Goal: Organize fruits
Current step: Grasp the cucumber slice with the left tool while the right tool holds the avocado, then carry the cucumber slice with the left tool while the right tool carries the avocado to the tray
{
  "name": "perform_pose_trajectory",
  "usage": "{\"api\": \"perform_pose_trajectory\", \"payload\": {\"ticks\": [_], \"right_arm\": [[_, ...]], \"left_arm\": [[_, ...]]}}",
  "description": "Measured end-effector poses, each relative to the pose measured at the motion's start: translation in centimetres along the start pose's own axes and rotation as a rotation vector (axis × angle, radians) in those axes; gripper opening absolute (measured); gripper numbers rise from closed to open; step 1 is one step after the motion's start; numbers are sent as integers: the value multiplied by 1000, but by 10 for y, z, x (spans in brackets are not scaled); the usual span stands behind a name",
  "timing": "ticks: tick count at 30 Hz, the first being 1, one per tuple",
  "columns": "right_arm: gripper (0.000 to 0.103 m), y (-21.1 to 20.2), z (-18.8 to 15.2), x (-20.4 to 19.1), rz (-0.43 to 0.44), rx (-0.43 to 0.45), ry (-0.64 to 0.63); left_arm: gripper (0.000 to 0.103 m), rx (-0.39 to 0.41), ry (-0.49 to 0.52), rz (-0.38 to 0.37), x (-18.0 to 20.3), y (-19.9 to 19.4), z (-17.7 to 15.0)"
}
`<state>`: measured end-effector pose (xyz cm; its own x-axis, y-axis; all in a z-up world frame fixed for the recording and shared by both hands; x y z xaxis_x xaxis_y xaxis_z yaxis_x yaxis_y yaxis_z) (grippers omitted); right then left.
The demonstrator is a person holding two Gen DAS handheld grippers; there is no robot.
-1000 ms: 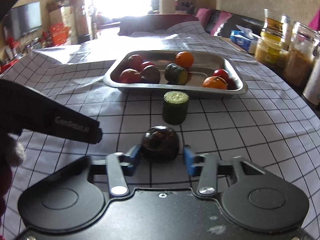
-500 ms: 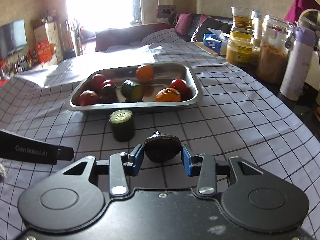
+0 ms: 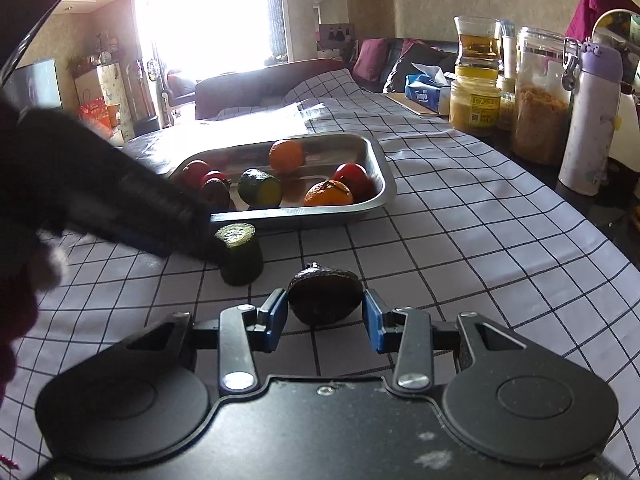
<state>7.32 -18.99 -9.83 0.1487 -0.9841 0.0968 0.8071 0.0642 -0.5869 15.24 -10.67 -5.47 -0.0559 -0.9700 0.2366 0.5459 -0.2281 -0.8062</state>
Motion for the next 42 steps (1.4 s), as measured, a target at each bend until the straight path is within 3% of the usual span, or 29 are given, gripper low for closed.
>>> {"api": "perform_pose_trajectory", "payload": {"ticks": [21,24,35,42], "right_arm": [[38,-4,-2,-1,-19,20,-22],[39,-5,-2,-1,-22,20,-25],[51,6,-3,2,-41,-20,0],[51,15,-7,6,-29,-59,13]], "left_arm": [[56,-48,-21,57,6,32,-3],[43,-61,-16,58,5,35,-4],[43,-115,-76,23,0,29,-4],[43,-103,-95,13,-3,15,2]]}}
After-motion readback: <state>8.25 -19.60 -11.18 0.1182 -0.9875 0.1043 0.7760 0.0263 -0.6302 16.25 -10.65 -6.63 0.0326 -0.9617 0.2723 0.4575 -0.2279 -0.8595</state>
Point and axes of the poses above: each gripper's, at about its wrist camera, not at the fingertips, and y roughly the way its jaws point, x to its right, z to its top, the point moved 9 cm from there along y, roughly the way its jaws point, and after that the axes turned 15 degrees about -y, right-handed, at the moved point
